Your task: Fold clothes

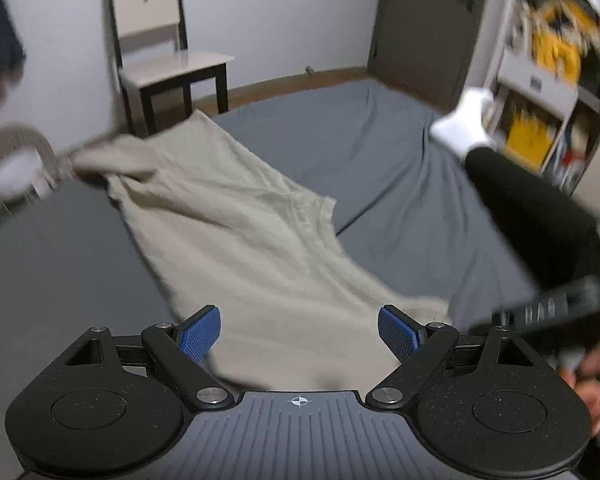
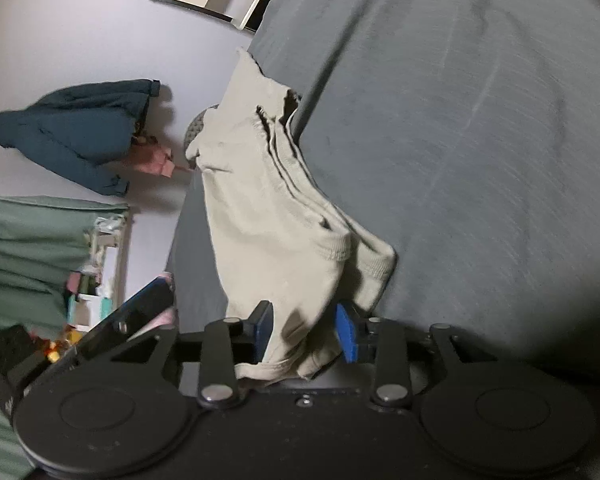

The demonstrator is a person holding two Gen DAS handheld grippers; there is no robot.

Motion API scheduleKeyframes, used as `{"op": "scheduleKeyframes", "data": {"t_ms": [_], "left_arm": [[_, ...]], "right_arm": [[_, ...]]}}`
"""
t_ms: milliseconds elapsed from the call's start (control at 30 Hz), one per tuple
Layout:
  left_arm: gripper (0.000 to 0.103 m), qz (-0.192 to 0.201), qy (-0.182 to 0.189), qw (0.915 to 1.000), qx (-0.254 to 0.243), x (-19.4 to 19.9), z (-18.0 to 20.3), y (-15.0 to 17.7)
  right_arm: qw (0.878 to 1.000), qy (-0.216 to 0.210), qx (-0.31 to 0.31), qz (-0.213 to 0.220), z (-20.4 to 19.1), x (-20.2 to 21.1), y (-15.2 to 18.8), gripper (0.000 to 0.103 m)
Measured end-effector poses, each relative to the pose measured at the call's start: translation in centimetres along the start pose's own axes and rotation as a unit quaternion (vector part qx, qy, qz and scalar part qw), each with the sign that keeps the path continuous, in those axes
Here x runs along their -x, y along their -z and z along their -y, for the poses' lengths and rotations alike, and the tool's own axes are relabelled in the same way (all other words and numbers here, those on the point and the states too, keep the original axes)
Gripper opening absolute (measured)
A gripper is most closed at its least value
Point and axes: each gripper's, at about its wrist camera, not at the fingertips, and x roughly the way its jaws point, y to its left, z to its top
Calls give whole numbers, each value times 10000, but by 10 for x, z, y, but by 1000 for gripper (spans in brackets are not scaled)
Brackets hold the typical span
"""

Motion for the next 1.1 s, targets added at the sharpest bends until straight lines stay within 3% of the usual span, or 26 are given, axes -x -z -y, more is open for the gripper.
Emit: {"op": "scheduleKeyframes", "data": {"t_ms": [100,167,367,400,467,600,733,800,833,867,967,1100], "left_arm": [[87,-57,583,9975,395,-16,-14,9],[87,-69,1045,9928,577,-25,-17,19],[87,127,1695,9850,297,-31,-5,57],[87,115,1736,9846,191,-32,-1,61],[87,85,1748,9846,-38,-35,8,65],[87,48,1733,9847,-175,-39,24,63],[87,-129,1813,9832,-146,-49,29,61],[87,-156,1746,9842,-250,-49,31,62],[87,-168,1712,9846,-305,-49,33,63],[87,-180,1677,9850,-359,-49,34,63],[87,-52,1743,9832,-539,-44,37,64],[87,219,1855,9788,-844,-41,46,65]], "right_arm": [[9989,355,181,227,2,14,-3,35],[9995,144,-42,290,8,18,-6,35],[9964,268,116,794,1,18,-7,33],[9957,342,218,835,-2,17,-7,31],[9939,491,417,892,-7,14,-7,9],[9883,798,570,1164,-11,19,-3,8],[9866,1146,727,907,-14,8,0,8],[9837,1305,797,948,-22,9,-1,17],[9795,1401,957,1084,-31,13,-1,33],[9751,1397,1202,1231,-41,15,-4,38],[9583,1183,2206,1377,-75,11,-20,38],[9312,764,3399,1076,-119,-25,-57,38]]}}
